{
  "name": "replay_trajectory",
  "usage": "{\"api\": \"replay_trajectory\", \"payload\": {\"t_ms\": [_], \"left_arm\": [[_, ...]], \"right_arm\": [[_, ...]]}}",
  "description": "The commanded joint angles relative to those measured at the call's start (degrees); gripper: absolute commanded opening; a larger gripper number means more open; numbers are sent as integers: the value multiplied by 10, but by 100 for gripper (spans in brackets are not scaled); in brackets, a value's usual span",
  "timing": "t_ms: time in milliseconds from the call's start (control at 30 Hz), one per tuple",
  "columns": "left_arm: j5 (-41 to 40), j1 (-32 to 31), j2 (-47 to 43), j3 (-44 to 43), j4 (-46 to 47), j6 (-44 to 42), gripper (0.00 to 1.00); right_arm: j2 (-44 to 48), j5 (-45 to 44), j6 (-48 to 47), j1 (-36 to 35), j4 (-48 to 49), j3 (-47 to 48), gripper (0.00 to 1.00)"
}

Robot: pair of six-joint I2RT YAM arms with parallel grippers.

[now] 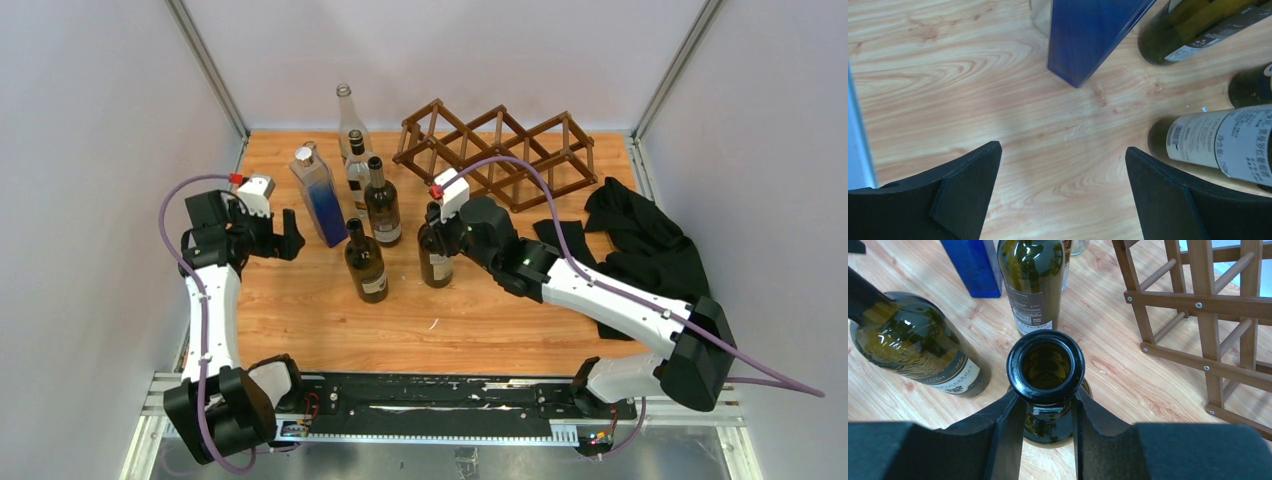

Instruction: Take the wine bottle off the wine rack

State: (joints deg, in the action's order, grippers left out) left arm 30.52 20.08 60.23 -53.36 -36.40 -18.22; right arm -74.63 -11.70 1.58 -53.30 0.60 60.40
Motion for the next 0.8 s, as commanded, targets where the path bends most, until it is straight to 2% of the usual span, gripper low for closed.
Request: {"api": "replay_trajectory", "payload": {"t_ms": [0, 100, 133, 167, 367, 500, 667, 767], "left_arm": [[42, -3, -18, 61, 155, 50, 100], [28, -19, -23, 96, 178, 41, 100], [23, -25, -26, 106, 187, 40, 100], [19, -31, -29, 117, 199, 41, 100], [-13, -91, -30, 153, 236, 41, 100], [-31, -112, -25, 165, 257, 49, 100], [-23, -115, -32, 198, 304, 54, 100], [-11, -117, -31, 225, 346, 66, 100]], "right_arm": [[24, -37, 21, -7, 55, -10, 44], [41, -38, 38, -10, 50, -19, 75], [46, -38, 41, -11, 47, -21, 83], [50, -38, 44, -14, 43, -21, 86], [69, -29, 71, -23, -38, 14, 91], [121, -40, 85, -24, -84, 27, 94], [207, -95, 150, -11, -161, 38, 96], [266, -158, 168, -10, -195, 16, 97]]}}
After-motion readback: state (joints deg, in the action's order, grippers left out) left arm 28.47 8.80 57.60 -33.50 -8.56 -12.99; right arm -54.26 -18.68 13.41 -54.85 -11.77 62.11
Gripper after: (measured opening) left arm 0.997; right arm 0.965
